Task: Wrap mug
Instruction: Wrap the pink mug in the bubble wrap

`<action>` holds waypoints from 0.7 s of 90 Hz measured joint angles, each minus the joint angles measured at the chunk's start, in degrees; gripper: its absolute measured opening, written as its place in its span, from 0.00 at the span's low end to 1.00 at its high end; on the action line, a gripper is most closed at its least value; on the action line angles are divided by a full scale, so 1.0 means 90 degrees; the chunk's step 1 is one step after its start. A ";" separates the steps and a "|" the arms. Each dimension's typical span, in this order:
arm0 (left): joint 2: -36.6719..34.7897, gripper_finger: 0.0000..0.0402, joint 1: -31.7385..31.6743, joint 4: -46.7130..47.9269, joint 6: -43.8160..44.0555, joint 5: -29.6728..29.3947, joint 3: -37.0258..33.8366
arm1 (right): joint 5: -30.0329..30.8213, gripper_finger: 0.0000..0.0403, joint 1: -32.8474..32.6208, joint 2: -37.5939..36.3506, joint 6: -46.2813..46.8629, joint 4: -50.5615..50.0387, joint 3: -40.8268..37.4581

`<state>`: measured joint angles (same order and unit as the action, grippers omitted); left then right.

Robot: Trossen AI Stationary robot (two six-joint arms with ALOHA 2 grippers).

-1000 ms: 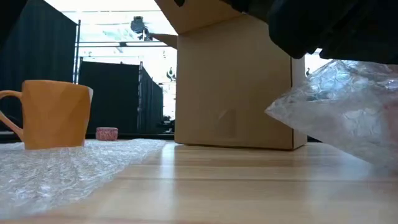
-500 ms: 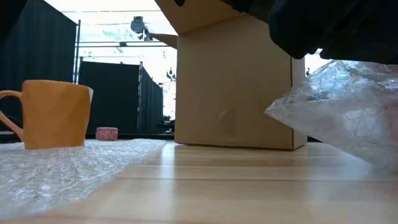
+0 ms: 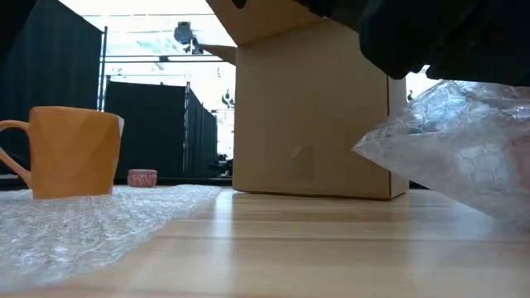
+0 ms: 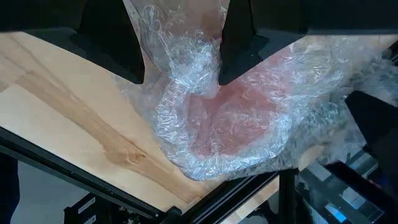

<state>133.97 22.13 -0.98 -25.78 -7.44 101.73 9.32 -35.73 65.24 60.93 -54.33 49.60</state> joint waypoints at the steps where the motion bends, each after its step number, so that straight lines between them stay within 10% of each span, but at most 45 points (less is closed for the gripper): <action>1: 0.0000 0.48 0.0000 -0.0001 0.0000 0.0000 0.0000 | 0.0000 0.68 0.0000 0.0001 -0.0044 0.0075 0.0000; 38: 0.0000 0.48 0.0000 -0.0006 -0.0002 0.0002 0.0000 | 0.0006 0.68 0.0005 0.0320 -0.1878 0.3471 0.0020; 63: 0.0000 0.48 -0.0002 -0.0003 0.0002 0.0005 0.0002 | -0.0909 0.68 -0.0401 0.0183 -0.0418 -0.0137 0.1234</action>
<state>133.97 22.11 -1.02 -25.76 -7.40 101.75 1.14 -39.33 66.89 57.17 -55.56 60.71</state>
